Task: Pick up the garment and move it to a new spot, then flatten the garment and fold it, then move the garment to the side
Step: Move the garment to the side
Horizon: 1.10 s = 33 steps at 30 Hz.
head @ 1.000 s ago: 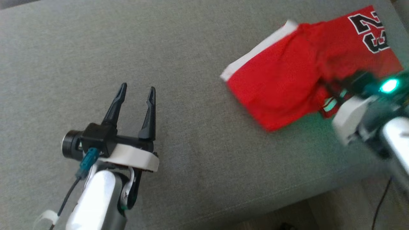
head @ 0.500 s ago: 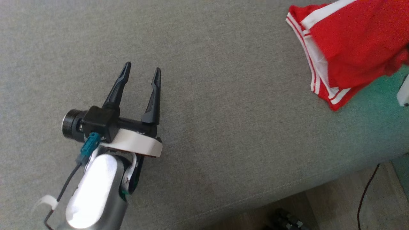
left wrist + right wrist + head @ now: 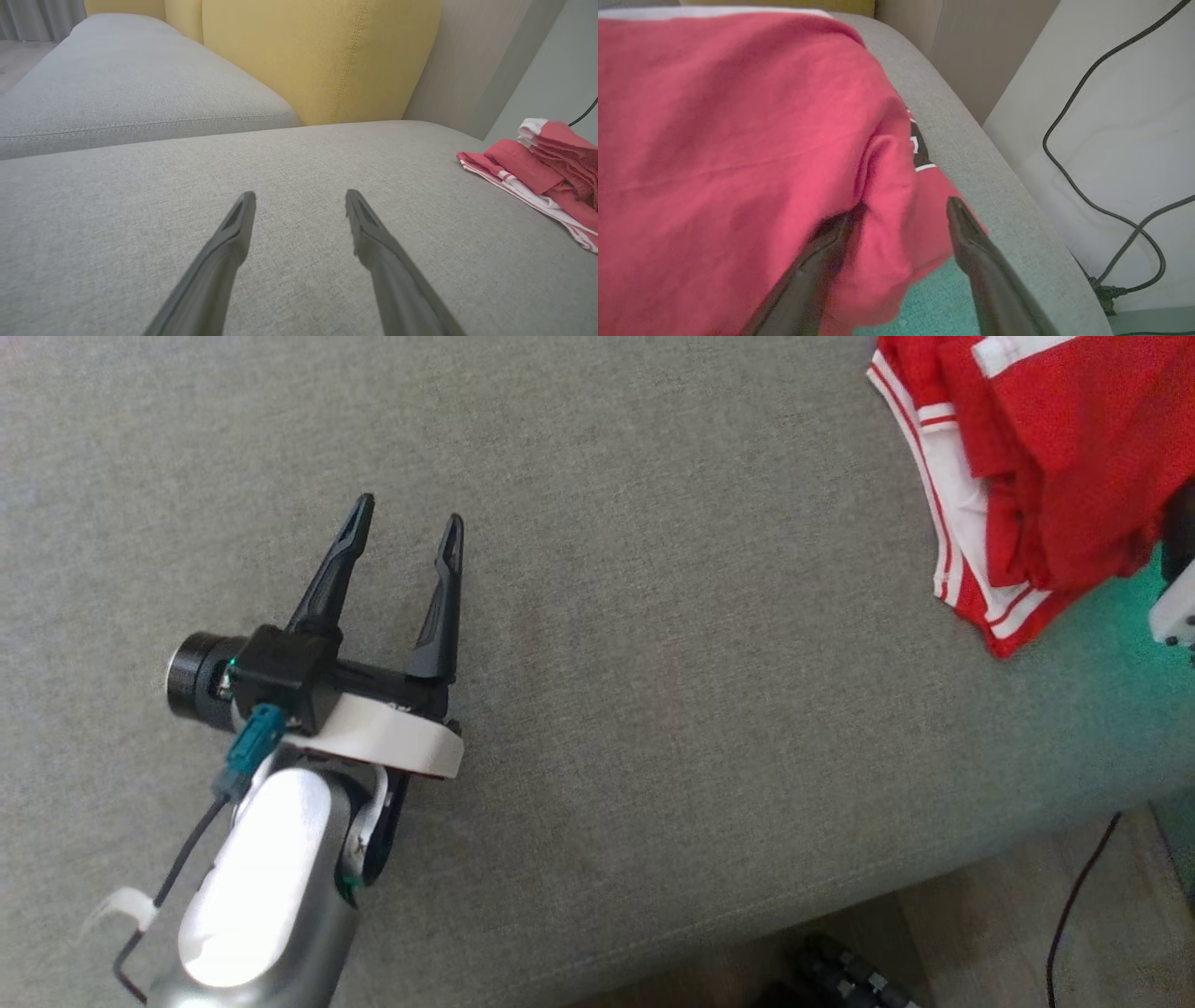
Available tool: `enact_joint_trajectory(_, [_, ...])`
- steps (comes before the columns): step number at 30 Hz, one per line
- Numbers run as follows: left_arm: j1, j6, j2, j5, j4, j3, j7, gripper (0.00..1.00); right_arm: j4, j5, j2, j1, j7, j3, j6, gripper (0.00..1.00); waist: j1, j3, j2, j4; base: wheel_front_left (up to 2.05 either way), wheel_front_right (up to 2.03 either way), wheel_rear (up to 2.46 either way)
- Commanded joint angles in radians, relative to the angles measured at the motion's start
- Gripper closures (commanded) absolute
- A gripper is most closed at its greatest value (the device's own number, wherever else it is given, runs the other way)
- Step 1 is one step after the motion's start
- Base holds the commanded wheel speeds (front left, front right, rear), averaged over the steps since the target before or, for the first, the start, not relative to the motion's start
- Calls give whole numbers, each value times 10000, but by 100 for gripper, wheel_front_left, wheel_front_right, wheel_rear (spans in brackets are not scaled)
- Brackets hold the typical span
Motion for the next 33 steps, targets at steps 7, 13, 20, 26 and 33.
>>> enact_joint_trajectory(7, [324,185,141,-147,-169,327,-42,0,-1267,-161,330,1022,-1204,-217,-9,0,-1,-985,0,-12,0,0,0])
enact_joint_trajectory(13, [971,400,128,-376,-184,527,-84,0,-4028,-447,1320,2599,-1471,-246,-9,0,-1,-1867,0,127,0,0,0])
enact_joint_trajectory(20, [1476,607,74,-560,-230,682,-108,0,-7193,-1354,2614,4248,-1030,142,-9,0,-1,-2679,0,873,0,0,0])
enact_joint_trajectory(26, [1777,727,45,-785,-215,881,-117,0,-8228,-1677,3075,4962,-797,579,-9,0,-1,-3160,0,1586,0,0,0])
enact_joint_trajectory(33, [2415,1078,264,-808,-322,1220,-126,0,-8505,-1801,3319,5840,-610,777,-9,0,-1,-3843,0,2366,0,0,0])
